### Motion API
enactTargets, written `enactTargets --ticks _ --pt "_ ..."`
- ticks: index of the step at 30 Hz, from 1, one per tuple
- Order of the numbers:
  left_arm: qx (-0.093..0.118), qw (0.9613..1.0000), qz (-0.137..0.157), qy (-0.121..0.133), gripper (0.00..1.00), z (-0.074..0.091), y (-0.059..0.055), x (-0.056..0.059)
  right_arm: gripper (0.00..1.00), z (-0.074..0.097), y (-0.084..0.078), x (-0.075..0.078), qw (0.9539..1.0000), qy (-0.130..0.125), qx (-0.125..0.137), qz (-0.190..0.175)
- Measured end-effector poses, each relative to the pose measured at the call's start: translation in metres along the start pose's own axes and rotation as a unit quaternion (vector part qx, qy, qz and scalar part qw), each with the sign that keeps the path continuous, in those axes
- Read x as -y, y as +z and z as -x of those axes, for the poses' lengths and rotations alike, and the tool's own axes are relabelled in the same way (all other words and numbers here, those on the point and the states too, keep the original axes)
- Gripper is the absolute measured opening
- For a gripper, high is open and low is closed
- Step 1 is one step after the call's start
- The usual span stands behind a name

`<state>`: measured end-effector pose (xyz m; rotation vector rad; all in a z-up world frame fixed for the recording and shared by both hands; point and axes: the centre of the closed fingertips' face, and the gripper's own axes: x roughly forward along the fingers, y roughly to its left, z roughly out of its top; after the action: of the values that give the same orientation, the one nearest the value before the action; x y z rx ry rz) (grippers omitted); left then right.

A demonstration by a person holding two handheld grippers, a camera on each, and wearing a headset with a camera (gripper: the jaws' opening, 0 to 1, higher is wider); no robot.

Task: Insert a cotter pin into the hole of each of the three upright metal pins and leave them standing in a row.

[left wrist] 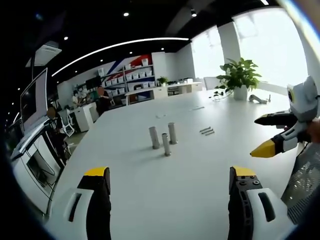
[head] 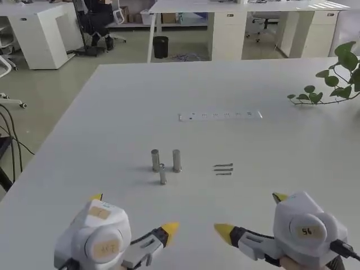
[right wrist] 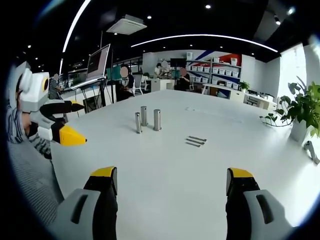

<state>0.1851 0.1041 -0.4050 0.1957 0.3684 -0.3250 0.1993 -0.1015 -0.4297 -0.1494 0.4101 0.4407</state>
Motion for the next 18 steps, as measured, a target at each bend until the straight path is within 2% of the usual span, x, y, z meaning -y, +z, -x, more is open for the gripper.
enactTargets --ticks 18 --pt "-0.004 1.0000 0.005 0.001 0.98 0.0002 -0.0010 -0.0013 0.89 0.0003 0.0019 0.0024 0.9999 -0.005 0.001 0.009"
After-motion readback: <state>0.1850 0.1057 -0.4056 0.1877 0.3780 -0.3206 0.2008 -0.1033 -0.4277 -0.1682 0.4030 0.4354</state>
